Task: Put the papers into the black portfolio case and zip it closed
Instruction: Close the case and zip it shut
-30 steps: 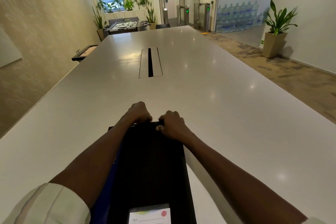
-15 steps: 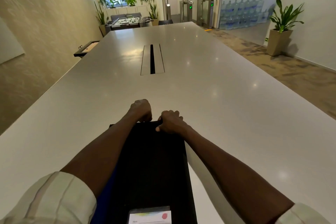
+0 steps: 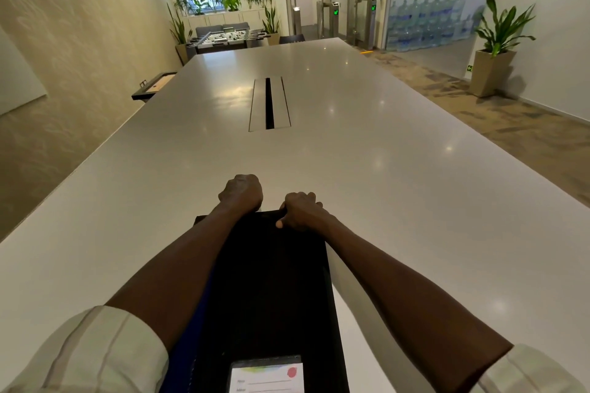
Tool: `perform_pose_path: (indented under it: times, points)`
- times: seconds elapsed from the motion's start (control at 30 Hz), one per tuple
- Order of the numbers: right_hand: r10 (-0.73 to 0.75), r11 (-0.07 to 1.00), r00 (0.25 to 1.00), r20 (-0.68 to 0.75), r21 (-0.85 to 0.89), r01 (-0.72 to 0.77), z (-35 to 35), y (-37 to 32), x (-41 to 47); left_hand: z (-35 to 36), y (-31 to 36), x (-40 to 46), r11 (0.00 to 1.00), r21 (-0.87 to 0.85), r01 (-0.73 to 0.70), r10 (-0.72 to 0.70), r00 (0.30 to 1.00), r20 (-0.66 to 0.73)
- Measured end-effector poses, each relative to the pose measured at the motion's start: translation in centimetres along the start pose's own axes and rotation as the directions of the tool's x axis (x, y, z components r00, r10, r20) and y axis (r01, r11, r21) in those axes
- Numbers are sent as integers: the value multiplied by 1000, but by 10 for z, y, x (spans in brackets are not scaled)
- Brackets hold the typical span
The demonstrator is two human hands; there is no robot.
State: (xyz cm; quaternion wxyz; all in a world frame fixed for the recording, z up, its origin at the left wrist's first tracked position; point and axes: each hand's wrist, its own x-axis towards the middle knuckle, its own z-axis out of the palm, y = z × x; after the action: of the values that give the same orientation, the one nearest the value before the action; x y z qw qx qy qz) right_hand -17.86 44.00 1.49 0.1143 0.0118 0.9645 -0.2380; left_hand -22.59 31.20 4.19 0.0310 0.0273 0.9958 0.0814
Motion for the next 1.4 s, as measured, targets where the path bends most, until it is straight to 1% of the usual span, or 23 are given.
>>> perform_pose_path:
  times: [0.1,0.2,0.27,0.37,0.43,0.5,0.57,0.63,0.73,0.83,0.93,0.97,1.0,1.07,1.13,1.23,1.3,1.4]
  points:
    - [1,1000,1000,6,-2,-1,-1,1,0,0,-5,3,1000,2,12,-12,1000,-6]
    - [0,1000,1000,12,-6,0,-1,0,0,-3,-9,4,999,17,43,-43,999,26]
    - [0,1000,1000,14,-3,0,-1,0,-1,-4,-11,4,998,-3,60,-59,997,42]
    - [7,1000,1000,12,-6,-7,-2,0,-1,-7,-17,4,993,-70,96,-93,994,54]
    - [8,1000,1000,15,-9,-7,-4,-2,0,-12,-26,4,976,-144,163,-152,985,86]
    - [-21,999,1000,16,35,21,-5,-7,1,-17,-35,3,949,-229,218,-192,973,129]
    - [-54,990,998,-14,128,55,0,-15,2,-16,-41,2,926,-282,252,-217,965,150]
    - [-56,981,996,-75,181,69,8,-25,3,-13,-43,3,913,-312,263,-227,963,146]
    - [-22,979,990,-138,197,49,19,-41,11,-10,-46,7,900,-345,265,-228,963,144]
    - [23,976,988,-150,218,10,25,-56,24,-10,-51,10,885,-385,261,-217,964,156]
    - [83,970,986,-145,238,-47,28,-68,36,-8,-58,14,886,-401,231,-184,971,152]
    - [96,968,986,-135,243,-60,28,-71,39,-6,-62,16,897,-393,201,-159,978,136]
    - [110,966,986,-126,249,-76,27,-73,42,-3,-67,18,913,-382,143,-111,988,103]
    - [158,957,981,-111,262,-124,24,-74,46,6,-83,18,933,-360,-9,7,1000,-7]
    - [193,951,976,-99,263,-162,22,-74,49,16,-102,12,936,-329,-129,94,988,-119]
    - [187,967,974,-125,198,-160,21,-77,52,32,-120,6,924,-275,-265,210,954,-214]
    - [163,980,976,-146,136,-143,22,-78,53,39,-121,5,910,-287,-299,227,939,-259]
    - [143,989,976,-167,57,-135,18,-75,54,43,-118,5,892,-306,-334,247,925,-290]
